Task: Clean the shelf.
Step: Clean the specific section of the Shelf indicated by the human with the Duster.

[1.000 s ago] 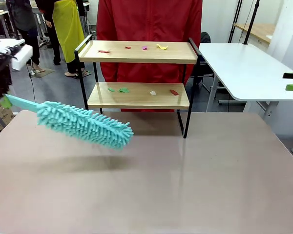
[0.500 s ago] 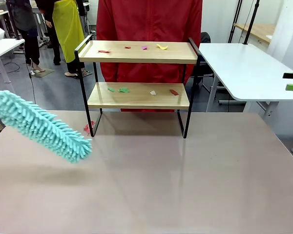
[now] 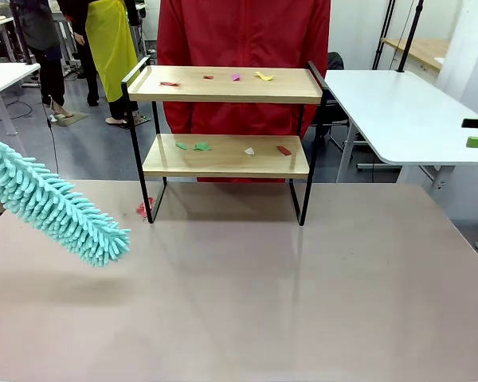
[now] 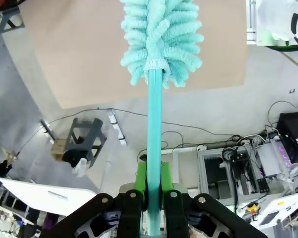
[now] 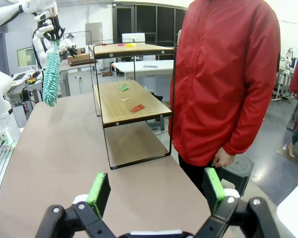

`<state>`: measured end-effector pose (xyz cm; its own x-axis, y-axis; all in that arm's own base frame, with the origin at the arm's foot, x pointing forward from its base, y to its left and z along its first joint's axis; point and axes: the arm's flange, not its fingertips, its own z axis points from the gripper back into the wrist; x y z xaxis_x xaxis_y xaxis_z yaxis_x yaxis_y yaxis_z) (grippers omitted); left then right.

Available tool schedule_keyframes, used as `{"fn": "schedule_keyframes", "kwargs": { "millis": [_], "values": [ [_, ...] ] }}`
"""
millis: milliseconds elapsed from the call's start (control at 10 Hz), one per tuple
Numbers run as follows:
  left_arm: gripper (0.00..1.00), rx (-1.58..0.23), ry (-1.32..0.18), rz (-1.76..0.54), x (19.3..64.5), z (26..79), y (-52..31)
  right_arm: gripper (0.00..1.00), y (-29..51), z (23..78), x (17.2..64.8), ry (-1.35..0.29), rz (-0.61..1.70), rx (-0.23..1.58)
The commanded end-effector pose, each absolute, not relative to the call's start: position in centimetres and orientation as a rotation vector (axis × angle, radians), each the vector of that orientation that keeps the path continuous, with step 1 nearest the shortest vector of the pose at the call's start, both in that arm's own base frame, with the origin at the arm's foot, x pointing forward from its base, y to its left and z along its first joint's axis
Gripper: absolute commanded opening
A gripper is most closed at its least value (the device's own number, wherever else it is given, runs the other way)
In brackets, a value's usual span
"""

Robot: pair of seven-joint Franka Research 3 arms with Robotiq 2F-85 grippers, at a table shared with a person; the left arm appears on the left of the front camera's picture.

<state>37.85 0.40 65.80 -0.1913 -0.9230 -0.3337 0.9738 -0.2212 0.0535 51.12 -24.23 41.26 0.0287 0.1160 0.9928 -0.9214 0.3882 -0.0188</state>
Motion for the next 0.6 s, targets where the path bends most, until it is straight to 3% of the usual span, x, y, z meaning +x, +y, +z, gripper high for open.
{"fn": "schedule_keyframes", "kwargs": {
  "millis": [0, 500],
  "values": [
    [0.13, 0.337, 0.173, -1.763, 37.85, 65.68, 0.7, 1.0, -24.05, 41.47, 51.04, -1.284, 0.966, 0.831],
    [0.13, 0.337, 0.173, -1.763, 37.85, 65.68, 0.7, 1.0, -24.05, 41.47, 51.04, -1.284, 0.966, 0.831]
  ]
}}
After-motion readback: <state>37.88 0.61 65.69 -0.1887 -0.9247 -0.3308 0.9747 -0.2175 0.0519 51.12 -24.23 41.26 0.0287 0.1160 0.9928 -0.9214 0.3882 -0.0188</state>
